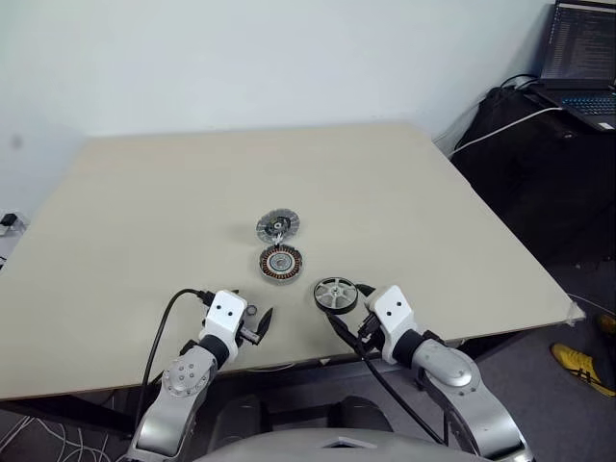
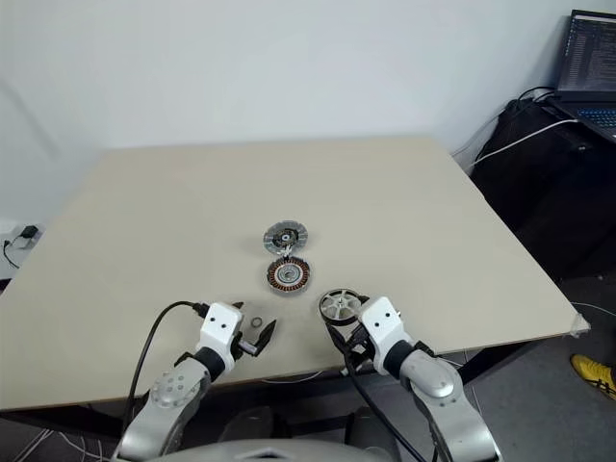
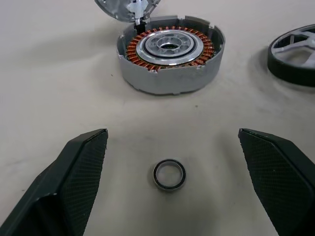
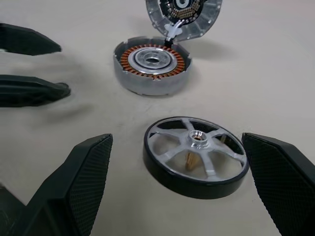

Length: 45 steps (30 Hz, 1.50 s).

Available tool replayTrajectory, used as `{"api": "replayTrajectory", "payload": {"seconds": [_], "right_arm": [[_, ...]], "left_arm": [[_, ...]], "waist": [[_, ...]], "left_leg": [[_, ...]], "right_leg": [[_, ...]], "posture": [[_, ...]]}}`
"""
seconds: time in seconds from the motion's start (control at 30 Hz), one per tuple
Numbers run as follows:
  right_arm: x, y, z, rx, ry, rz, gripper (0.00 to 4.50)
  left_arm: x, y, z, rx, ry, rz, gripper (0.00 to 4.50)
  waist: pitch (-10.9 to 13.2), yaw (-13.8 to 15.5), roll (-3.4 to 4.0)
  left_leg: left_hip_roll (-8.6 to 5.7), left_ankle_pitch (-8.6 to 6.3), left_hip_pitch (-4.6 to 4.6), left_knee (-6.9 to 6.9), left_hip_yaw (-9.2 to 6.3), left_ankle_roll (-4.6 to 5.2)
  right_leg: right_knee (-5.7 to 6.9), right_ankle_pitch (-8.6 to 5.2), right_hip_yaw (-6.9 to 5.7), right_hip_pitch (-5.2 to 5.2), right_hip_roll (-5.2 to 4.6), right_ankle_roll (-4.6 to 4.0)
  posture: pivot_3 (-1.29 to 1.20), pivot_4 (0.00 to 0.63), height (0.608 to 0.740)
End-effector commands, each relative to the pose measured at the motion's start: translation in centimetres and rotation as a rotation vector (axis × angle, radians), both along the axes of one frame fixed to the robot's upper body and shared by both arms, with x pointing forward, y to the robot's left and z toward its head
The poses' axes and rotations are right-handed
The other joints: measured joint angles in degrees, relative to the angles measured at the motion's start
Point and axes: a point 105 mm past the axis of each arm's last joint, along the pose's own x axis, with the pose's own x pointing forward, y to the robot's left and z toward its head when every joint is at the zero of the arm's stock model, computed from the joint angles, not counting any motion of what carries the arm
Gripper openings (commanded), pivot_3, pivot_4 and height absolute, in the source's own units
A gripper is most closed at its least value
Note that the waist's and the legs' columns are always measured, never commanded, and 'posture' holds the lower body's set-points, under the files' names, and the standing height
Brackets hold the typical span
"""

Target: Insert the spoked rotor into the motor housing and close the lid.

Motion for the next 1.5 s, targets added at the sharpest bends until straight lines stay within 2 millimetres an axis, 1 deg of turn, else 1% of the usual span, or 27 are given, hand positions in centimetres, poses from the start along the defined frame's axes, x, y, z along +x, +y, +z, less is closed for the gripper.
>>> {"api": "replayTrajectory", "payload": {"seconds": [0.03,0.23,0.47,0.6,0.63,0.67,0.7,0.8,1.0,1.13,1.23,1.37,1.5], "right_arm": [[0.3,0.2,1.1,0.012,-0.055,0.008,4.49],[0.2,0.2,1.1,0.014,-0.059,0.000,4.49],[0.2,0.3,1.2,0.021,-0.058,-0.007,4.49],[0.3,0.3,1.2,0.023,-0.058,-0.009,4.49],[0.3,0.3,1.2,0.024,-0.059,-0.010,4.50],[0.3,0.3,1.2,0.024,-0.059,-0.011,4.50],[0.4,0.3,1.2,0.024,-0.060,-0.011,4.50],[0.5,0.3,1.2,0.024,-0.062,-0.013,4.50],[0.5,0.3,1.3,0.023,-0.065,-0.016,4.50],[0.5,0.2,1.1,0.021,-0.063,-0.017,4.50],[0.5,0.2,1.1,0.021,-0.064,-0.018,4.50],[0.6,0.3,1.2,0.020,-0.066,-0.012,4.50],[0.8,0.5,1.2,0.020,-0.068,-0.009,4.50]], "left_arm": [[0.7,-0.5,0.1,-0.008,-0.012,-0.012,4.49],[0.7,-0.8,-0.9,0.007,0.033,-0.029,4.49],[0.0,-0.7,-2.7,0.066,0.100,-0.033,4.49],[-0.4,-0.6,-3.1,0.051,0.135,-0.019,4.49],[-0.5,-0.5,-3.2,0.049,0.143,-0.017,4.12],[-0.5,-0.5,-3.3,0.049,0.147,-0.017,3.96],[-0.6,-0.5,-3.3,0.041,0.152,-0.015,3.65],[-0.7,-0.4,-3.3,0.014,0.164,0.000,2.66],[-0.9,0.0,-3.3,0.017,0.172,0.013,0.73],[-0.8,0.4,-3.0,0.017,0.165,0.031,0.69],[-0.3,0.5,-2.2,0.007,0.129,0.043,0.69],[2.4,0.1,1.1,-0.040,-0.032,0.074,0.69],[4.3,-0.6,3.1,-0.047,-0.124,0.067,0.69]], "waist": [[0.0,0.0,-0.03],[0.0,0.0,-0.05],[-0.1,0.0,-0.02],[-0.2,0.0,0.00],[-0.2,0.0,0.01],[-0.2,0.0,0.01],[-0.3,0.0,0.00],[-0.3,-0.1,-0.01],[-0.3,-0.1,0.03],[-0.3,-0.1,0.03],[-0.3,-0.2,0.00],[0.0,0.0,-0.11],[0.0,0.2,-0.14]], "left_leg": [[0.00,0.00,0.00,0.01,0.00,0.00],[0.00,0.00,0.01,0.03,0.00,0.00],[0.00,0.00,0.05,0.05,0.00,0.00],[0.00,0.00,0.10,0.05,0.00,0.00],[0.00,0.00,0.13,0.05,0.00,0.00],[0.00,0.00,0.15,0.05,0.00,0.00],[0.00,0.00,0.16,0.05,0.00,0.00],[0.01,0.00,0.22,0.03,0.00,0.00],[0.02,0.00,0.34,-0.01,-0.01,-0.01],[0.02,0.00,0.36,-0.01,0.00,-0.01],[0.02,-0.01,0.36,-0.04,0.00,-0.01],[0.02,-0.01,0.35,-0.07,0.00,-0.02],[0.00,-0.01,0.31,-0.04,-0.01,-0.02]], "right_leg": [[0.02,0.00,0.00,0.00,0.00,0.00],[0.05,0.00,0.00,0.00,0.00,0.00],[0.14,0.00,0.01,0.00,-0.02,0.00],[0.18,0.00,0.03,0.02,-0.04,0.00],[0.20,0.00,0.04,0.04,-0.04,0.00],[0.20,0.00,0.04,0.05,-0.05,0.00],[0.21,0.00,0.04,0.05,-0.05,0.00],[0.26,0.00,0.09,0.06,-0.10,0.00],[0.34,-0.01,0.14,0.08,-0.14,-0.01],[0.32,-0.01,0.17,0.08,-0.15,-0.01],[0.30,-0.02,0.19,0.07,-0.15,-0.02],[0.29,-0.02,0.18,0.06,-0.17,-0.02],[0.30,-0.01,0.15,0.06,-0.17,-0.02]], "posture": [[0.00,0.000,0.740],[0.00,0.000,0.740],[0.00,0.000,0.740],[0.00,0.000,0.740],[0.00,0.000,0.740],[0.00,0.000,0.740],[0.00,0.000,0.740],[0.00,0.000,0.740],[0.00,0.000,0.740],[0.00,0.000,0.740],[0.00,0.000,0.740],[0.00,0.000,0.740],[0.00,0.000,0.740]]}}
